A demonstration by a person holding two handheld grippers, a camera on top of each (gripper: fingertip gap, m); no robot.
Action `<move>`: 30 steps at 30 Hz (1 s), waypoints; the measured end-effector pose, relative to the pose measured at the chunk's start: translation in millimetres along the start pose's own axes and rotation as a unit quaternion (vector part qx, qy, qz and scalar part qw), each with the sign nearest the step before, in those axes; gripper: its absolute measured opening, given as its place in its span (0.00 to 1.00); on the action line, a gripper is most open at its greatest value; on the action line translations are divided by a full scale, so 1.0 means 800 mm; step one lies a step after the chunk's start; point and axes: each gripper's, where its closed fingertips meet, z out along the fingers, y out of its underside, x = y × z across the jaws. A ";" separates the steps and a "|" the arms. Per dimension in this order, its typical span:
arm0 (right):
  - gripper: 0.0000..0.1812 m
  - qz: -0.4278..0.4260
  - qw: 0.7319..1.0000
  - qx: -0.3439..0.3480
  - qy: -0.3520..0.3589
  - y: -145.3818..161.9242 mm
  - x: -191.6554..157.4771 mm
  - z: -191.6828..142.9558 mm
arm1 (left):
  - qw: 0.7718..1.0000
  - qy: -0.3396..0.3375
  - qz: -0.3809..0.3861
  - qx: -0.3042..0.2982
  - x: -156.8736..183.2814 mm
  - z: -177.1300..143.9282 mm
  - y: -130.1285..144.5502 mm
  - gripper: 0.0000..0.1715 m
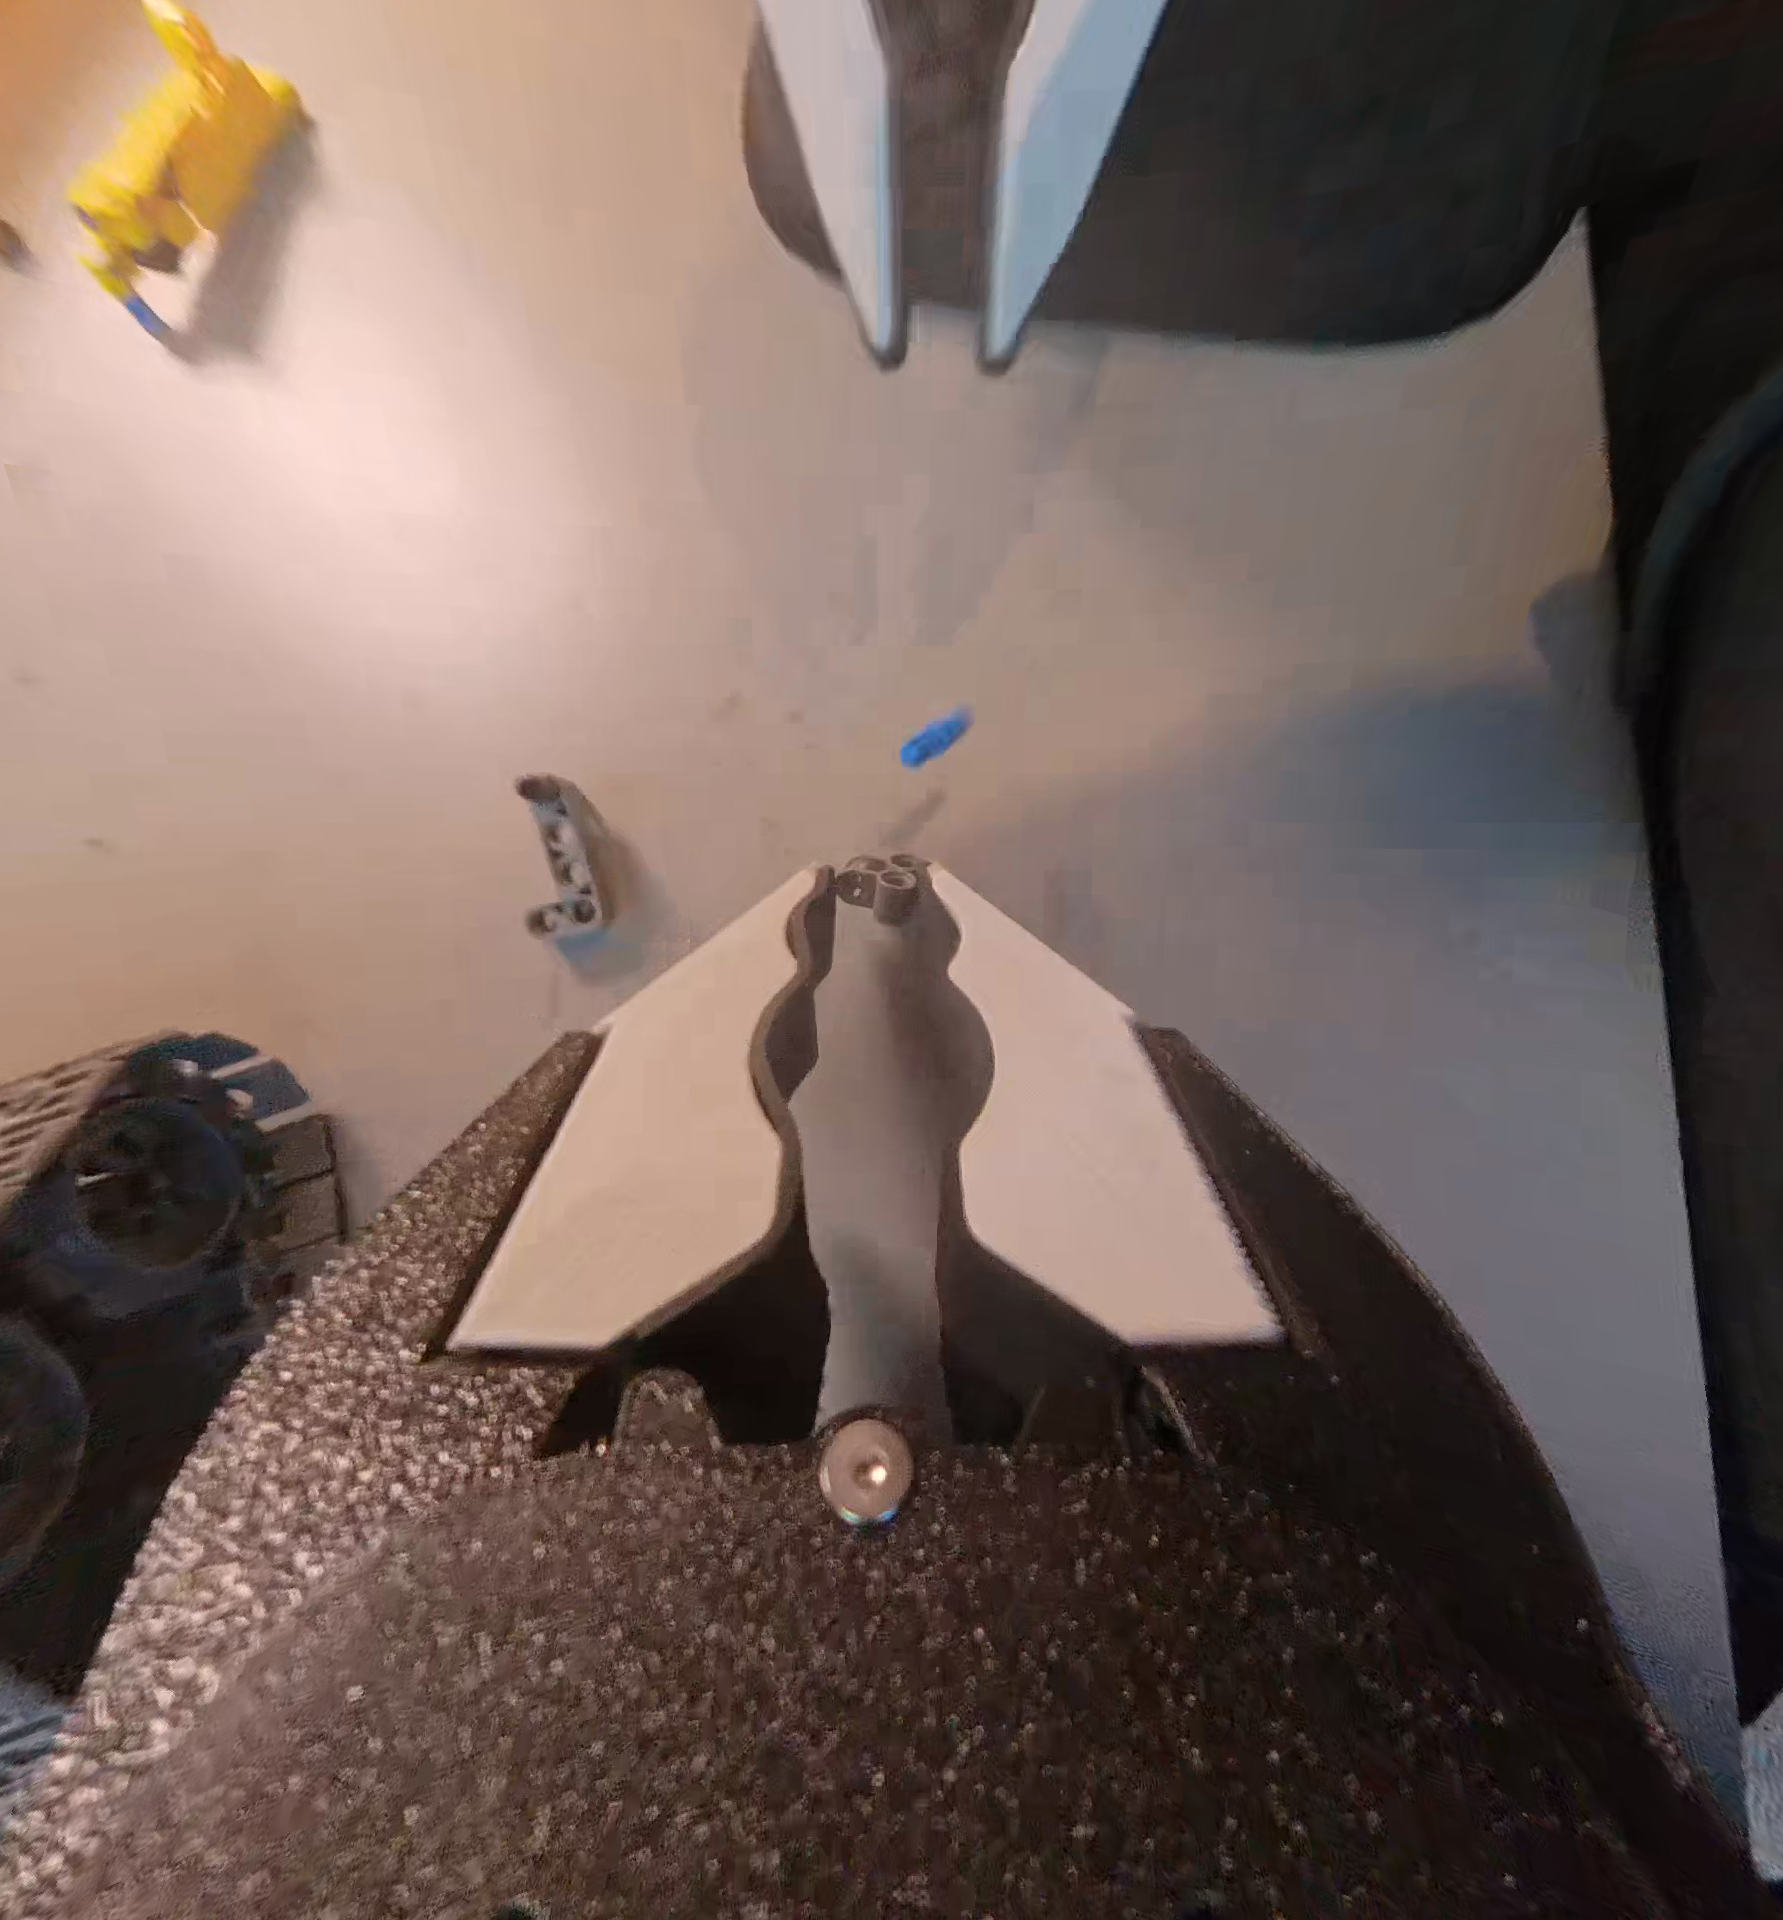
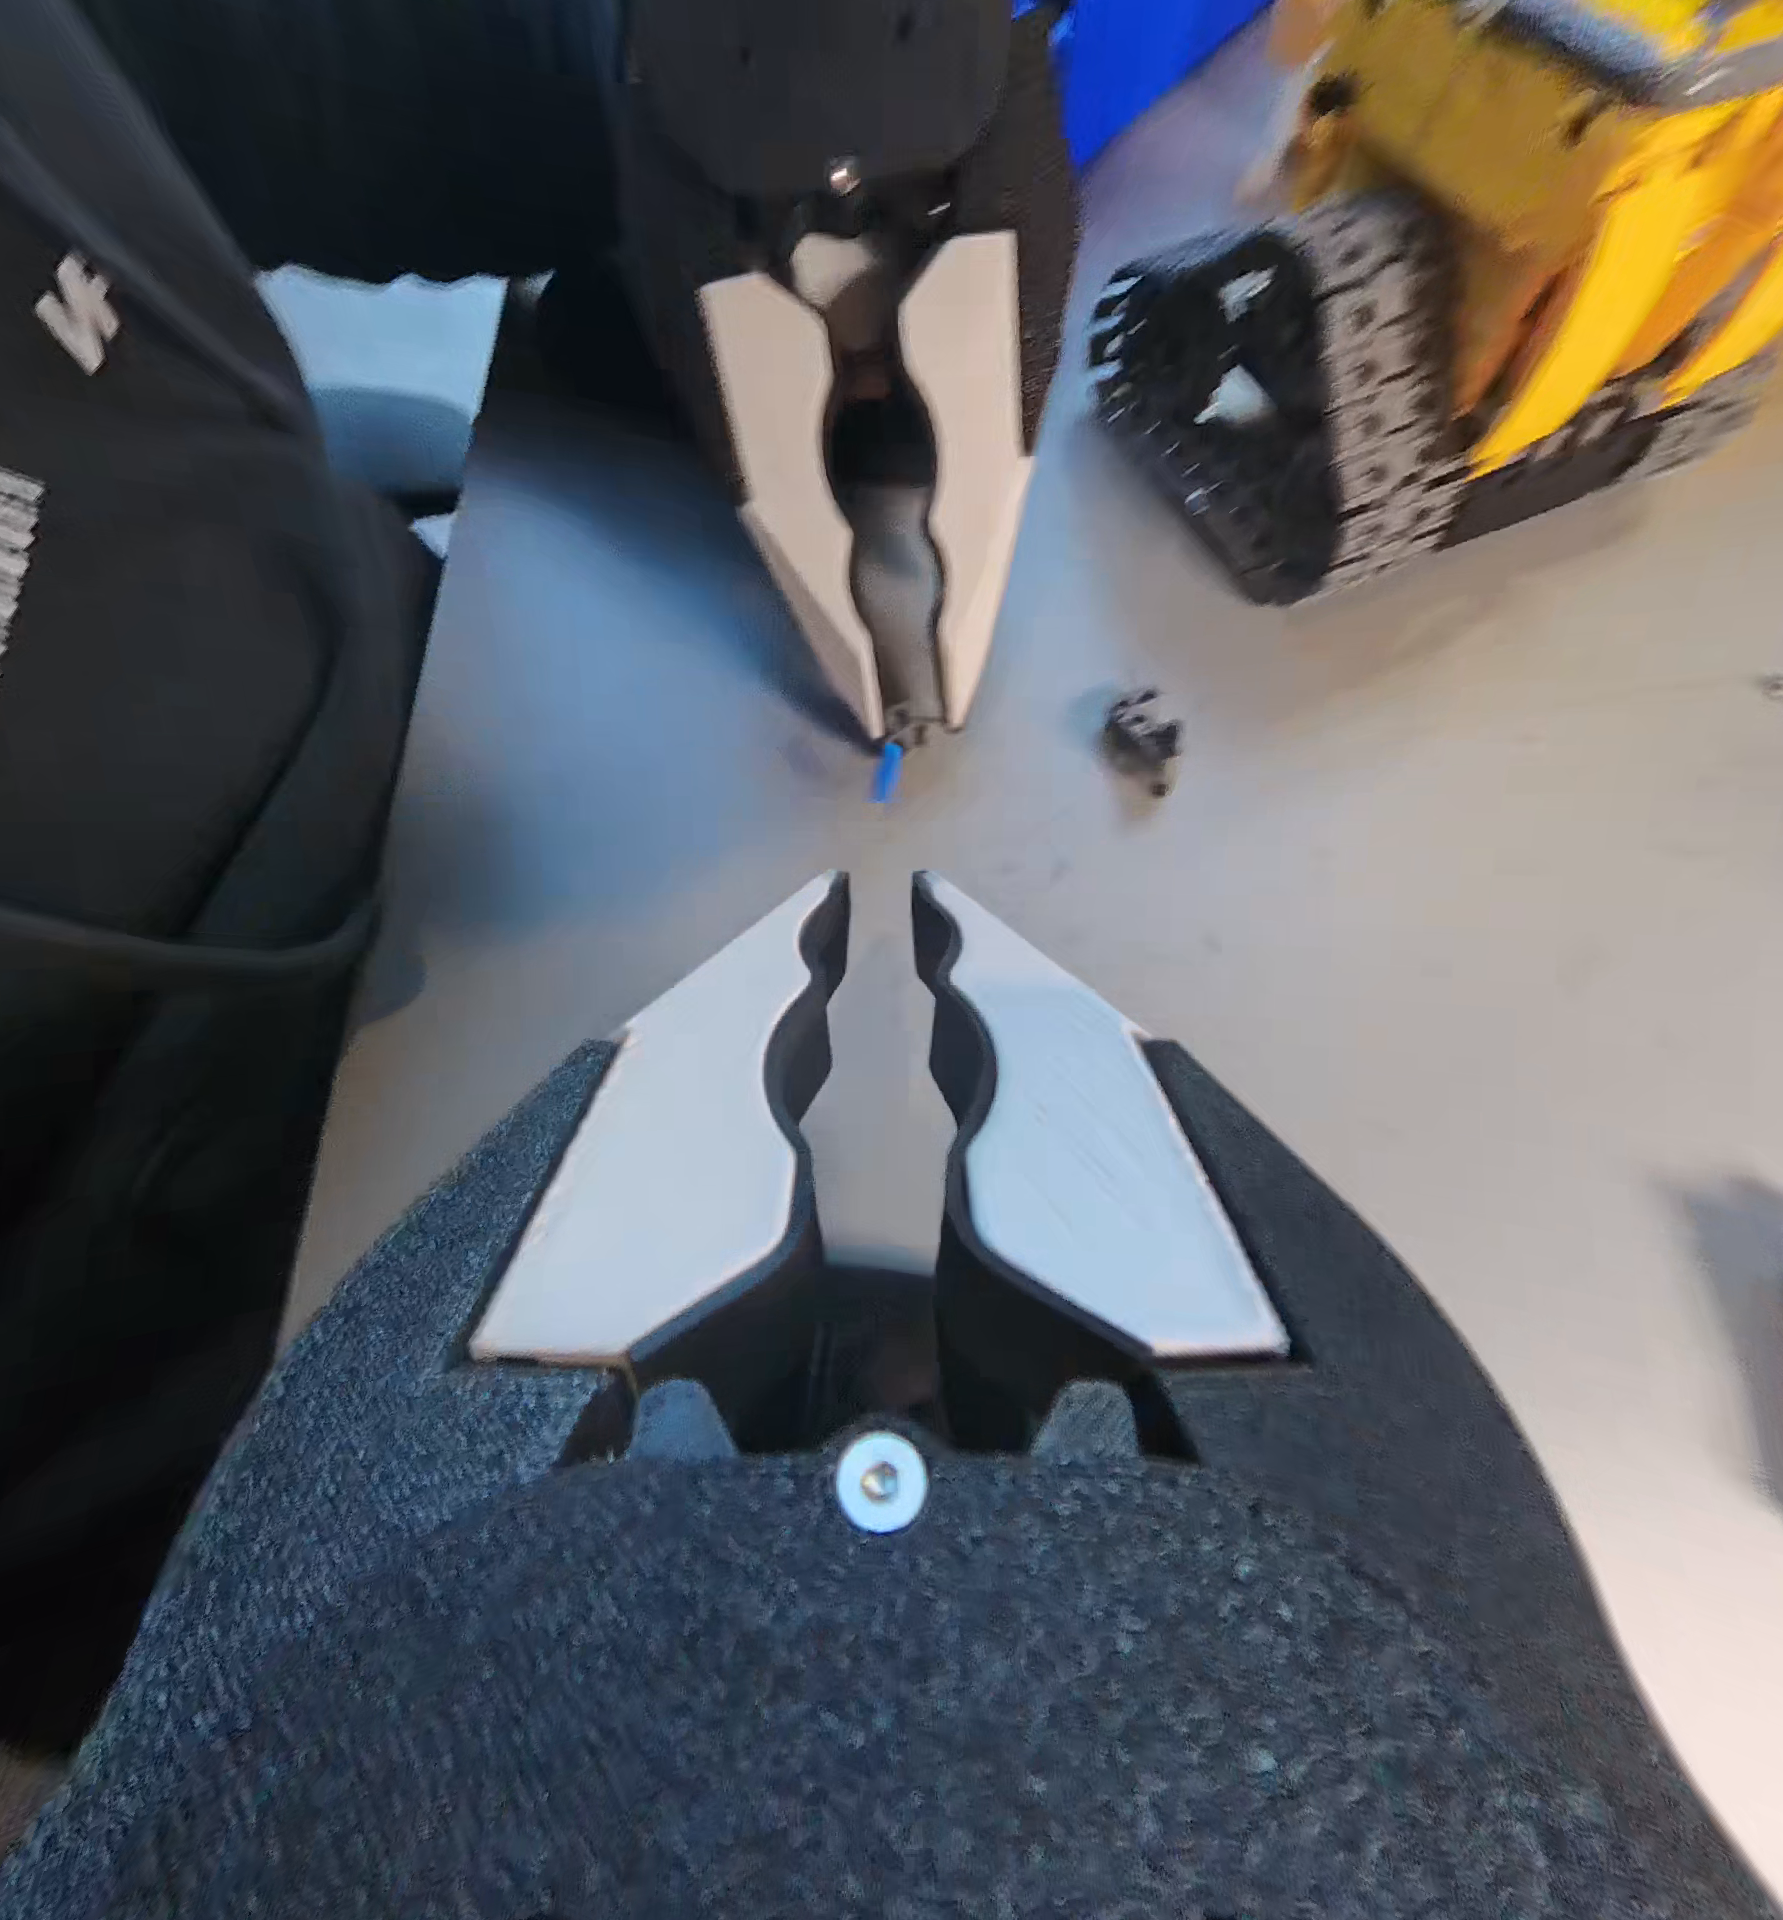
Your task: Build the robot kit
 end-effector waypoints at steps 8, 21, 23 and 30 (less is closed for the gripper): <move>0.15 -0.016 0.996 -0.085 0.002 0.020 -0.015 0.038 | 1.000 0.006 -0.006 -0.026 -0.003 0.005 0.011 0.12; 0.15 -0.011 0.996 -0.085 -0.001 0.013 -0.006 0.057 | 0.999 -0.005 -0.017 -0.035 -0.015 -0.034 0.034 0.14; 0.15 -0.014 0.996 -0.087 0.001 0.012 -0.005 0.059 | 0.999 -0.009 -0.007 -0.053 -0.015 -0.029 0.043 0.13; 0.15 -0.013 0.997 -0.073 0.011 0.004 -0.001 0.061 | 0.999 0.004 0.002 -0.051 -0.009 -0.019 0.039 0.02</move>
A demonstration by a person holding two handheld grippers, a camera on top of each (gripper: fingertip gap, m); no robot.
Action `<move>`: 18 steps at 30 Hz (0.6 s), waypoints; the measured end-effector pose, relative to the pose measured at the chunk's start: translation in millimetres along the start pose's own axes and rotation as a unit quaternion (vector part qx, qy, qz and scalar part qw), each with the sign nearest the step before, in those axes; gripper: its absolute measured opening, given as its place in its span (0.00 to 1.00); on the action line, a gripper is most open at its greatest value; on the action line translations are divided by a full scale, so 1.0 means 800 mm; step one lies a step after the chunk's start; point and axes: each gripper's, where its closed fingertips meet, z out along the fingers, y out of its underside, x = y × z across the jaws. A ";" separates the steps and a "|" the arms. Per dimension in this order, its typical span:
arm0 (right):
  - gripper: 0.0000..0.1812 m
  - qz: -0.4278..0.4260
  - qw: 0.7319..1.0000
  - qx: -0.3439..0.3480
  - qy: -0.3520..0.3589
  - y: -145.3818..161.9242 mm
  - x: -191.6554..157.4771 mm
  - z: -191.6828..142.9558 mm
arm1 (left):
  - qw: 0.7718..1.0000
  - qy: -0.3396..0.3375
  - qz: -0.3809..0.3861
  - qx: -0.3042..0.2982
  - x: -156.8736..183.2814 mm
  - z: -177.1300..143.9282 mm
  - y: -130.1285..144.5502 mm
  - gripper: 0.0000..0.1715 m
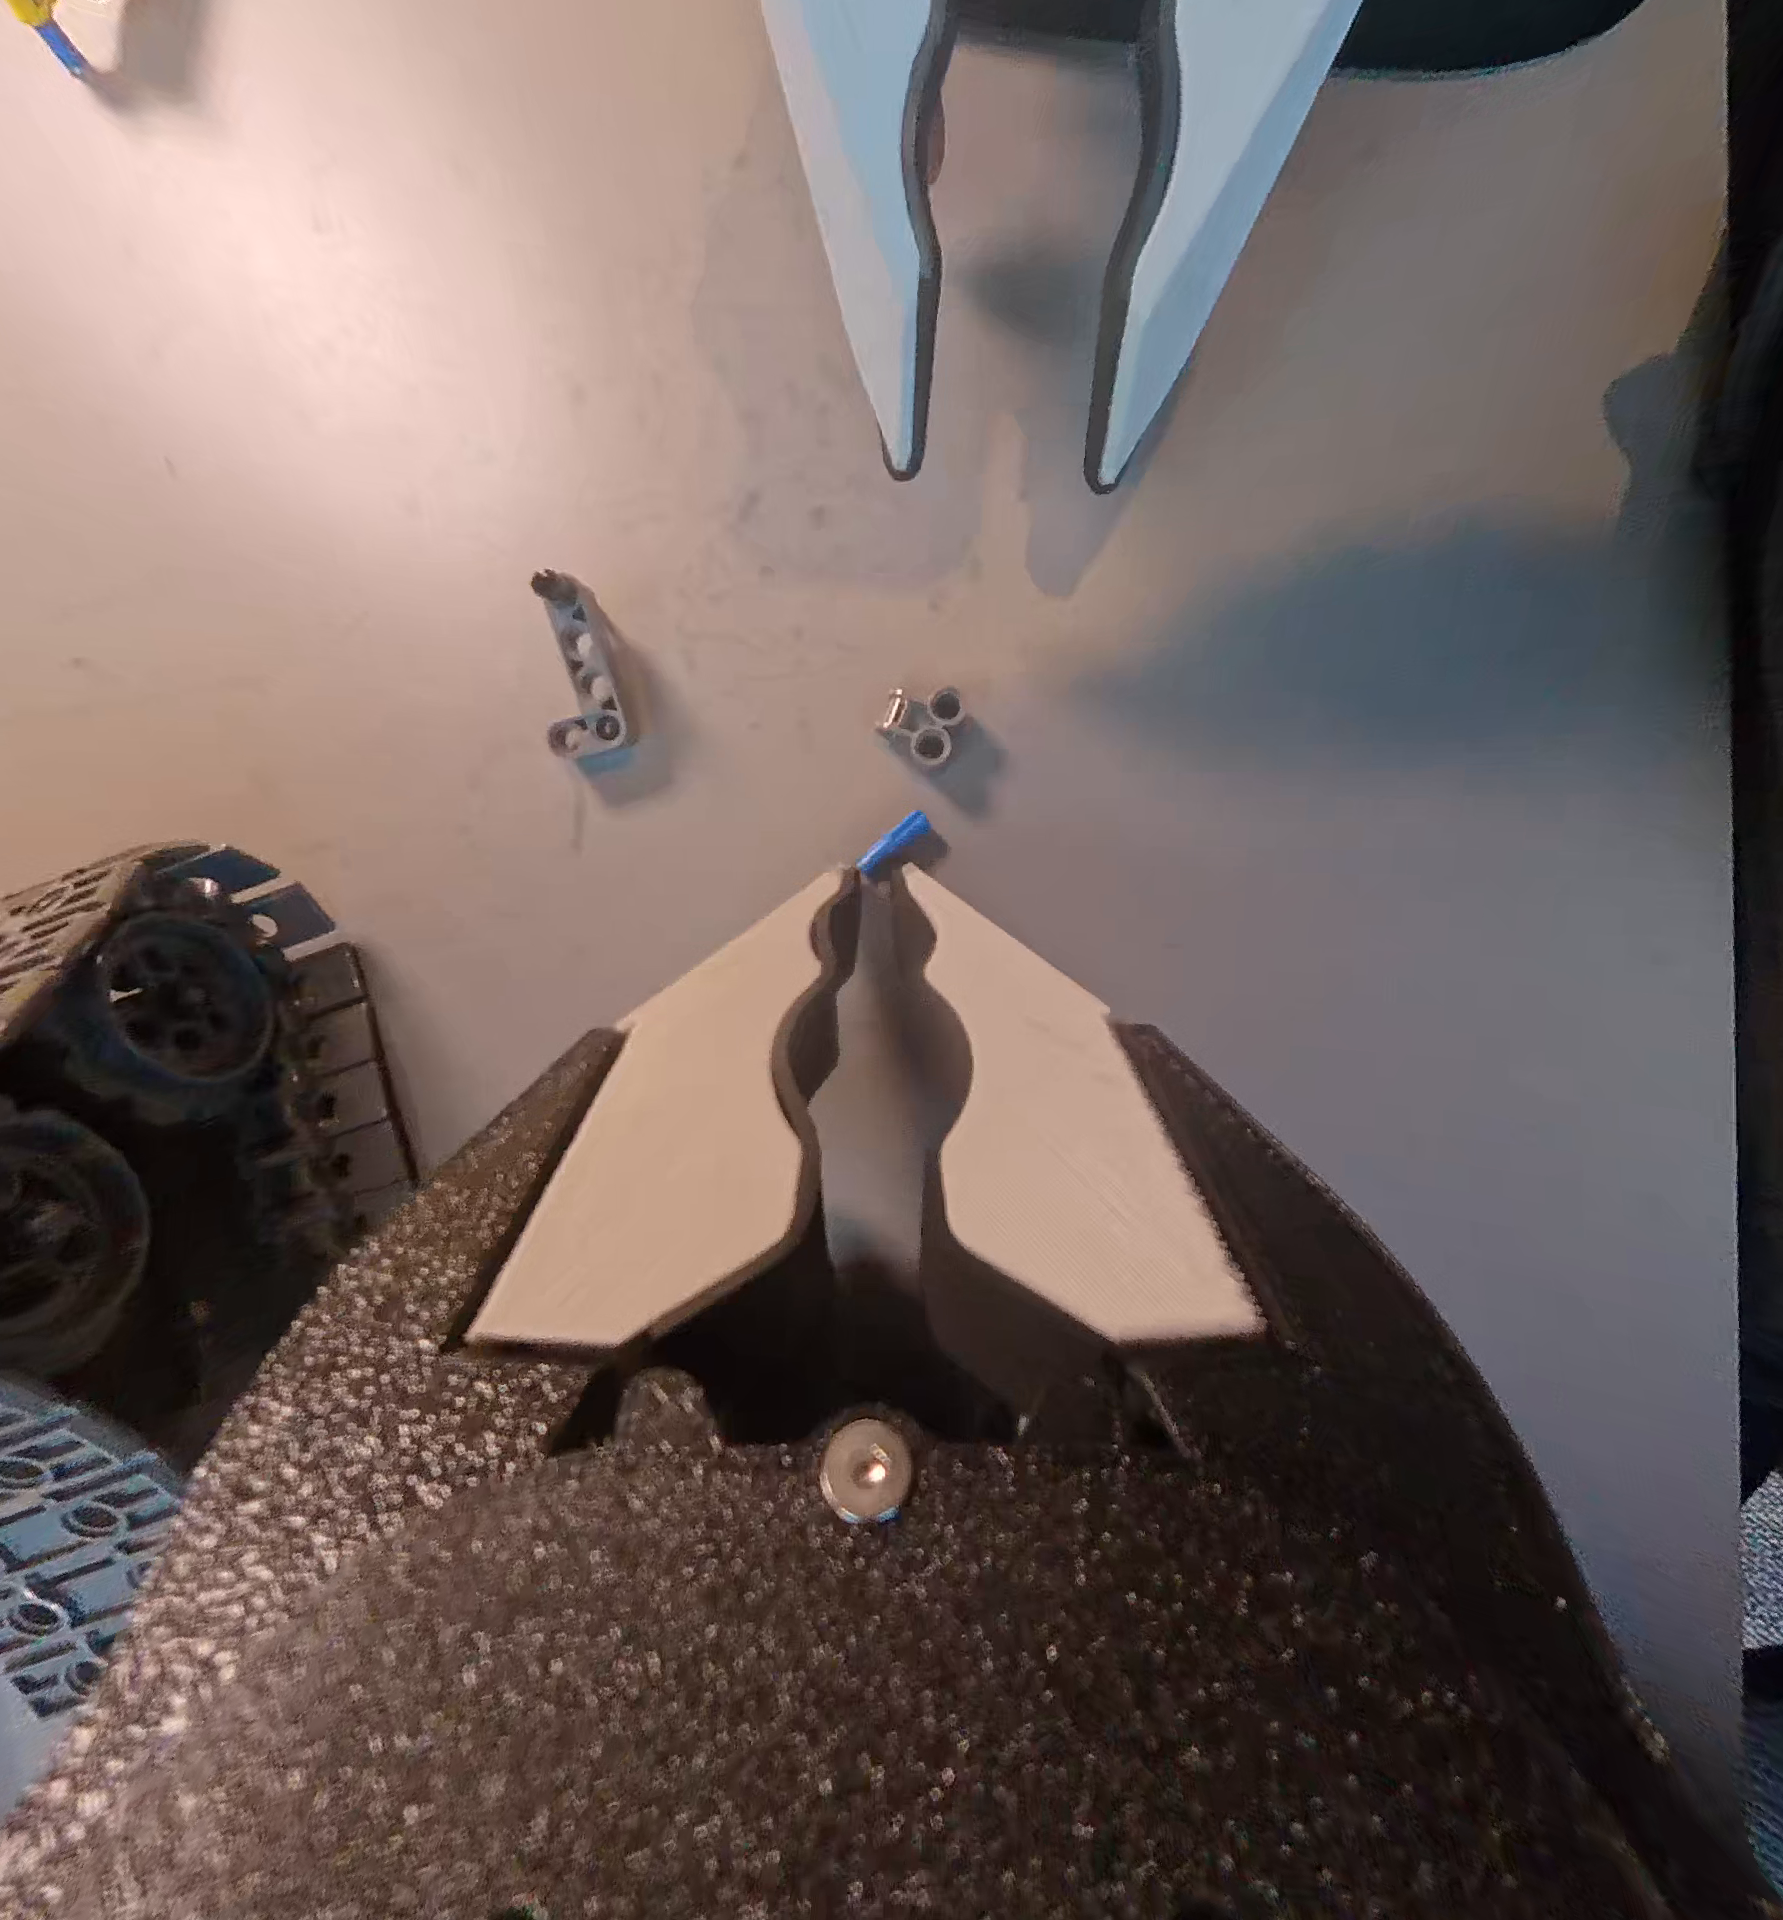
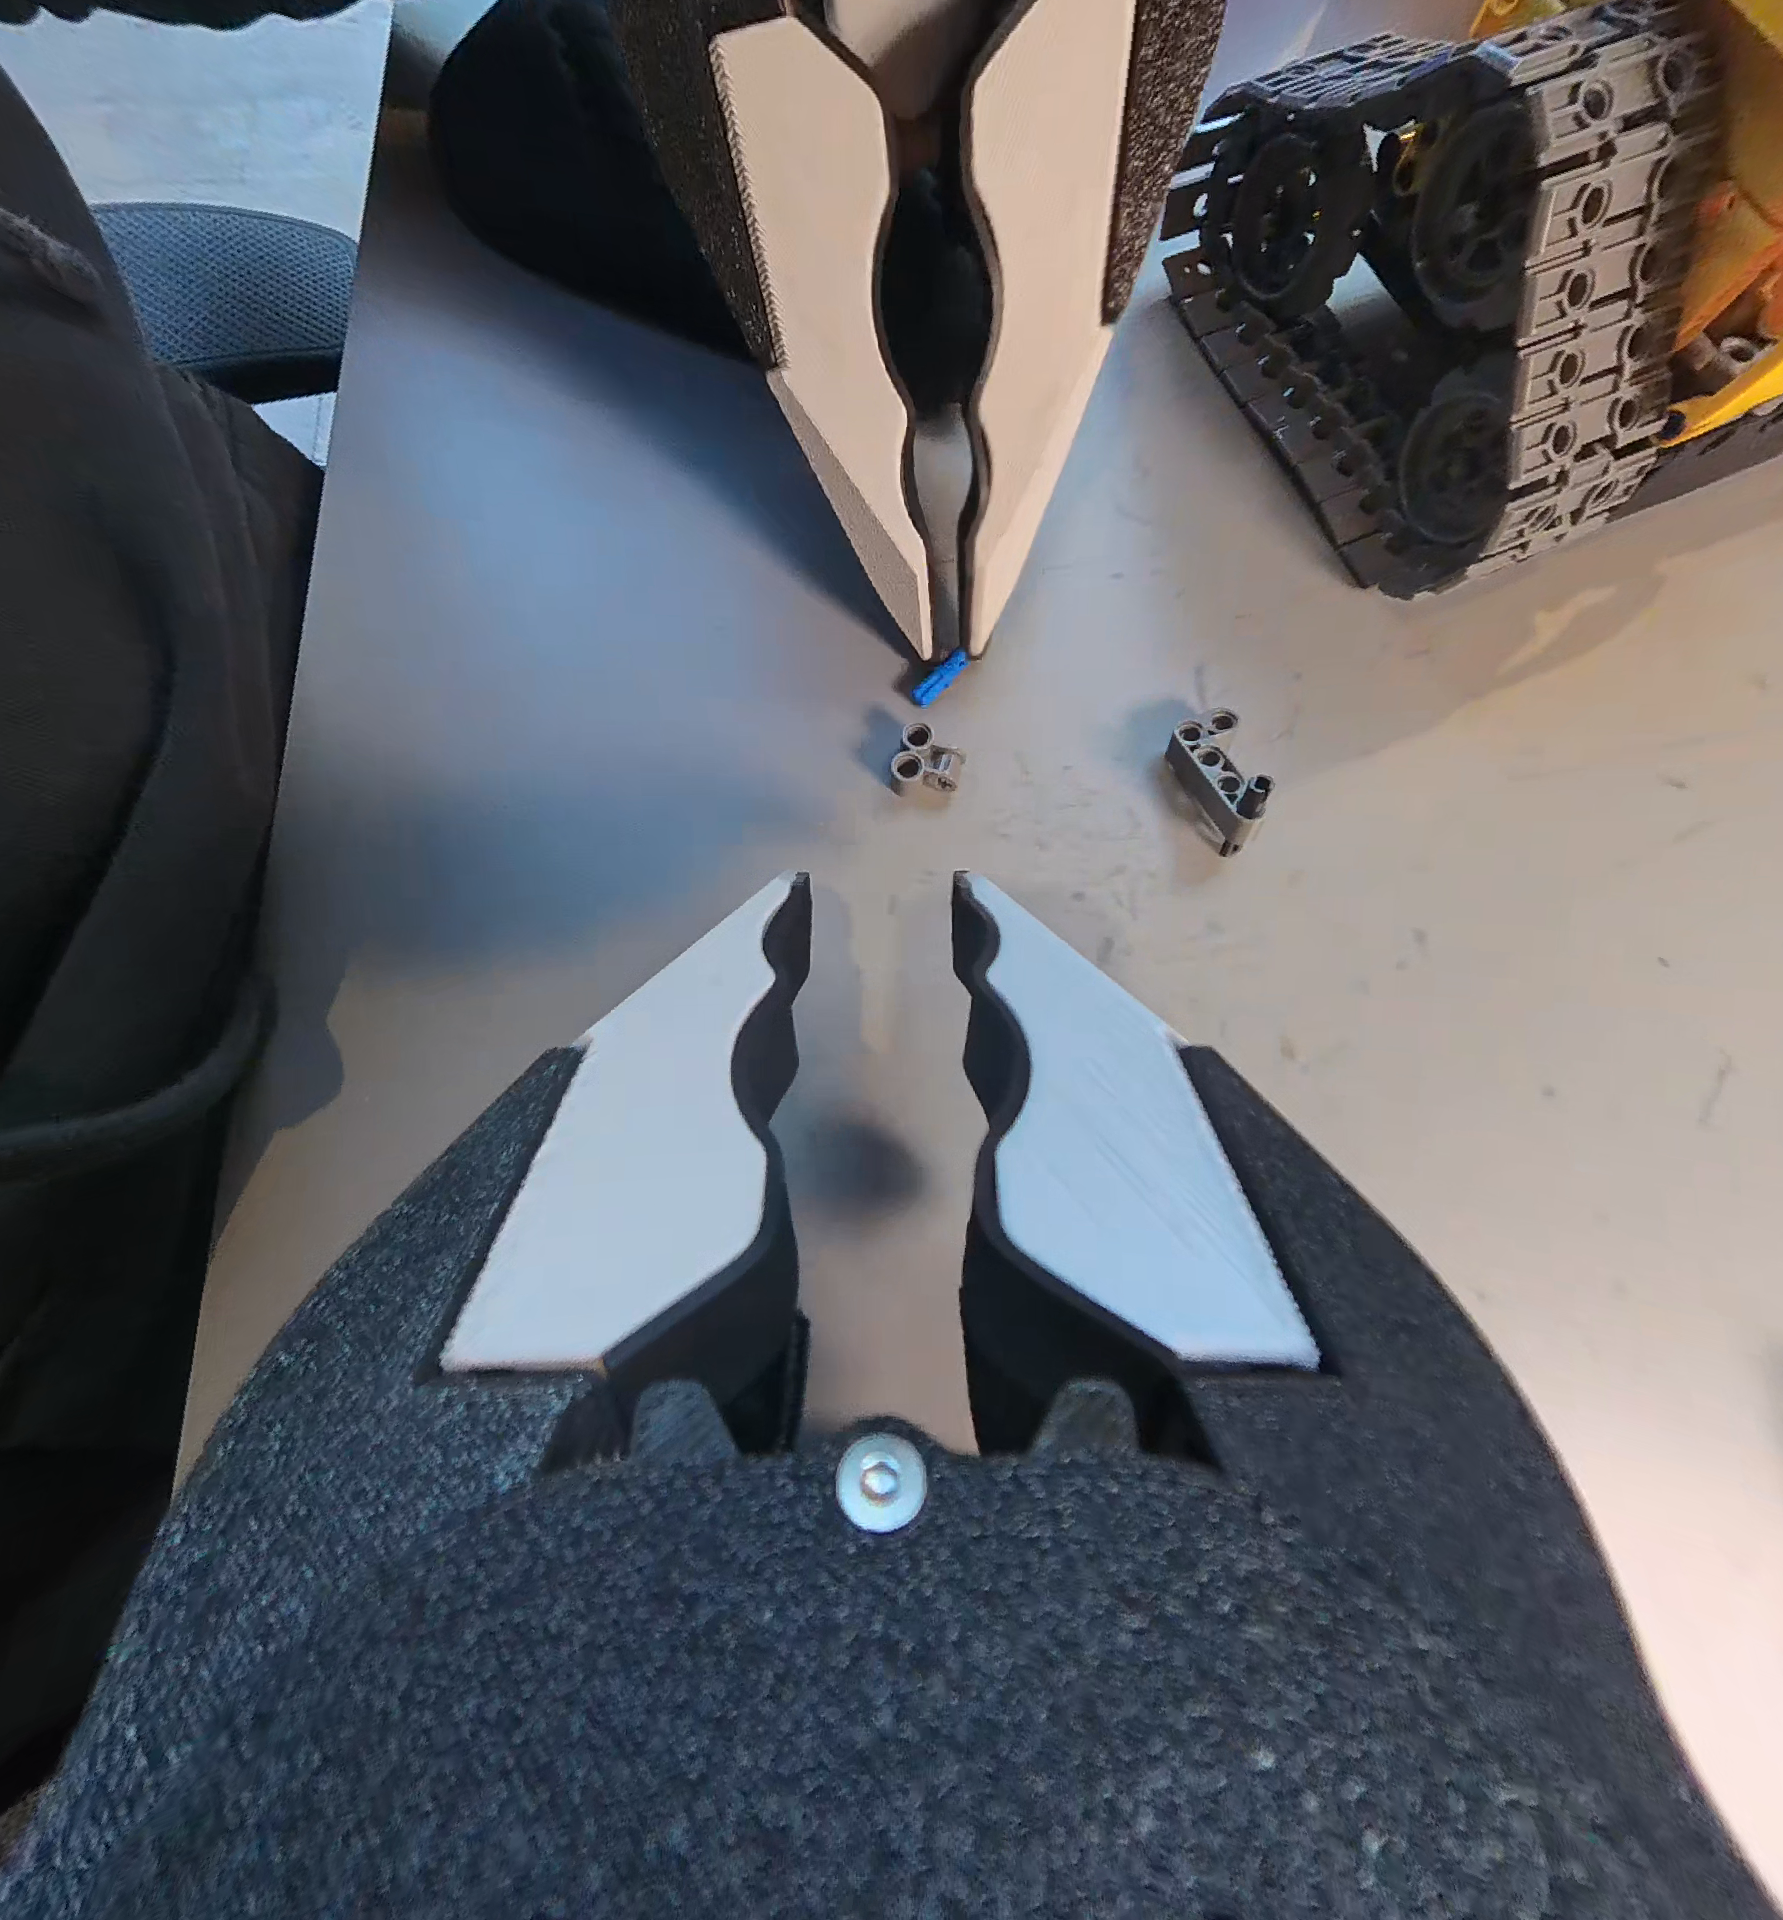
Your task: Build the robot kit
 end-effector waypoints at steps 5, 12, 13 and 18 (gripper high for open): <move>0.15 0.002 1.000 0.003 0.003 0.001 -0.001 -0.003 | 1.000 0.020 -0.002 -0.002 0.009 -0.005 0.004 0.02; 0.14 -0.002 1.000 0.003 0.006 0.000 0.000 -0.001 | 1.000 0.020 -0.015 0.005 0.011 -0.005 -0.002 0.10; 0.14 -0.004 1.000 0.004 0.006 0.000 -0.001 -0.001 | 1.000 0.023 -0.013 0.002 0.013 -0.003 -0.001 0.10; 0.14 -0.002 1.000 0.013 0.012 -0.003 -0.001 -0.002 | 1.000 0.010 -0.021 -0.001 0.017 0.002 -0.005 0.02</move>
